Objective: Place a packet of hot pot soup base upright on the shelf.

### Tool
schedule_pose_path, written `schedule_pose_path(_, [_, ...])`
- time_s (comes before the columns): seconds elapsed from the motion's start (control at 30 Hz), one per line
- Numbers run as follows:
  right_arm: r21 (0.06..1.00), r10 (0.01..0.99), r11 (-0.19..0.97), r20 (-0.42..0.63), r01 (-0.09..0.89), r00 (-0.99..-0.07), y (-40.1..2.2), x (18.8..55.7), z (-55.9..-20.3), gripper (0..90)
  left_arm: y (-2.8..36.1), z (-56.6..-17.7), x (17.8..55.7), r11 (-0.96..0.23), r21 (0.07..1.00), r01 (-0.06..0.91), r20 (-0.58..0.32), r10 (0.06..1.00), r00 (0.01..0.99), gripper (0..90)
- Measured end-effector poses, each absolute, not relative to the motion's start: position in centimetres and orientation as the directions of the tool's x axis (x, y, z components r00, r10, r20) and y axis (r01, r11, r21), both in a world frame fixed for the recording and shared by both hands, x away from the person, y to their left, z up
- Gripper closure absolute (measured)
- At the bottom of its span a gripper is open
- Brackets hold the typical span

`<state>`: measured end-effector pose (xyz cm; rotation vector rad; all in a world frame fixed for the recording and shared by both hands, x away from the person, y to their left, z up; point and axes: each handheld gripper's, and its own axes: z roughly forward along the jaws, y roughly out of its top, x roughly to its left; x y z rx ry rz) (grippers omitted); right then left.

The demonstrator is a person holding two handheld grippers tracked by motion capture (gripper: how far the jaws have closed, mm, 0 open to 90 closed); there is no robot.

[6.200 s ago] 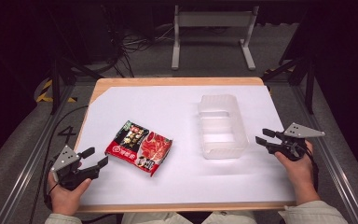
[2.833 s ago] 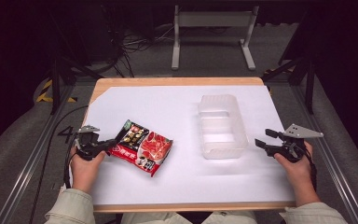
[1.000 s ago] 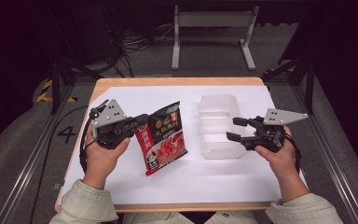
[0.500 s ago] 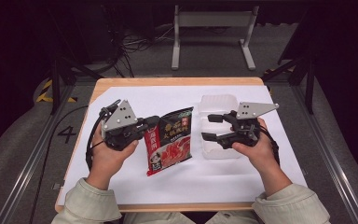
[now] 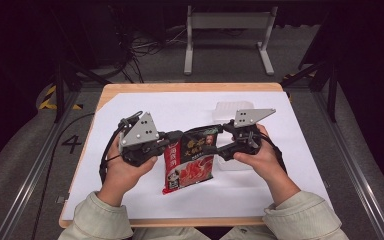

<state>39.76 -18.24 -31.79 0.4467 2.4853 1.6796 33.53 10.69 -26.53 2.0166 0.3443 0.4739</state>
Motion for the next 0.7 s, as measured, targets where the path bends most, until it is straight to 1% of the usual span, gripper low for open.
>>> schedule_pose_path(0.2, [0.918,0.264,0.351,0.089,0.181,-0.961,-17.4,39.9,-32.3,28.3,10.4,-26.5,33.4,-0.466,0.884,0.037,0.178,0.408,0.895,90.0])
schedule_pose_path(0.4, [0.912,0.227,0.366,0.103,0.183,-0.968,-16.6,39.9,-32.8,28.4,10.4,-26.5,33.2,-0.465,0.885,0.032,0.181,0.405,0.896,90.0])
schedule_pose_path(0.57, [0.913,0.203,0.364,0.118,0.187,-0.972,-16.2,39.9,-33.0,34.4,10.3,-26.6,33.3,-0.471,0.881,0.03,0.186,0.405,0.895,90.0])
schedule_pose_path(0.7, [0.914,0.191,0.36,0.125,0.188,-0.974,-16.1,39.9,-33.0,40.9,10.3,-26.7,33.3,-0.471,0.882,0.034,0.182,0.405,0.896,90.0])
